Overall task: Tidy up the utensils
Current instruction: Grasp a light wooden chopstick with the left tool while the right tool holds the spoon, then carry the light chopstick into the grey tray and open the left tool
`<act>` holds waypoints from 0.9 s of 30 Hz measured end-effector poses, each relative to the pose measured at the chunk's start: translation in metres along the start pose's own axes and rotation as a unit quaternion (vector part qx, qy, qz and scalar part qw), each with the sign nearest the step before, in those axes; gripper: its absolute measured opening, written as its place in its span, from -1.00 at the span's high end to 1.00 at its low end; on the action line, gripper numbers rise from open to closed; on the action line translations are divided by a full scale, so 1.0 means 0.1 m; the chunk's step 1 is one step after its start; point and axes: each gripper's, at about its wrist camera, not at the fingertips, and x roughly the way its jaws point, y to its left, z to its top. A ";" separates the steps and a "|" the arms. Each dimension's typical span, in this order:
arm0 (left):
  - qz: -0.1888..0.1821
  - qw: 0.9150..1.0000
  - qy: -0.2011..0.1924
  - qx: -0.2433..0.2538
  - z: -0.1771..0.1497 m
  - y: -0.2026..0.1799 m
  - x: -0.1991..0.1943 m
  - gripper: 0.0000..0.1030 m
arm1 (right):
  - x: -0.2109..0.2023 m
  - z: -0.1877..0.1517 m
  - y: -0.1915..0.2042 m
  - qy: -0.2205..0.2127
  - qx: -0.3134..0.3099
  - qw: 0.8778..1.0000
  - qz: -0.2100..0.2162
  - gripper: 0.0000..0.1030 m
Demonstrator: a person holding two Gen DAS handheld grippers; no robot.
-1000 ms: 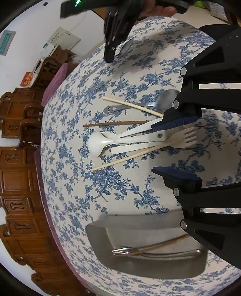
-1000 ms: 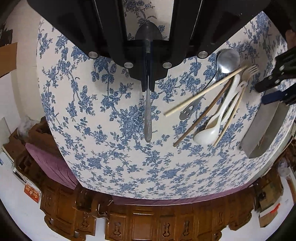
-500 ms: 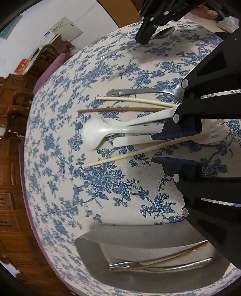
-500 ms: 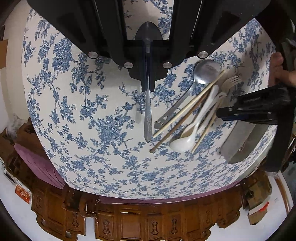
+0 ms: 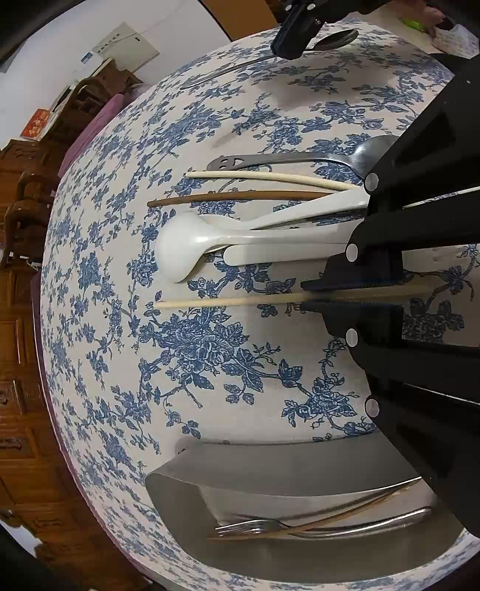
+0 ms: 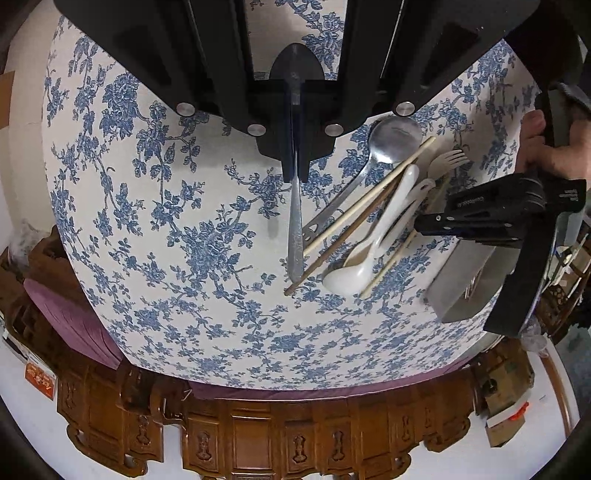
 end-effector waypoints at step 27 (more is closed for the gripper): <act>0.007 0.992 -0.124 0.026 -0.11 0.30 -1.28 0.92 | -0.44 0.28 0.85 -0.037 -0.040 0.998 0.032 0.92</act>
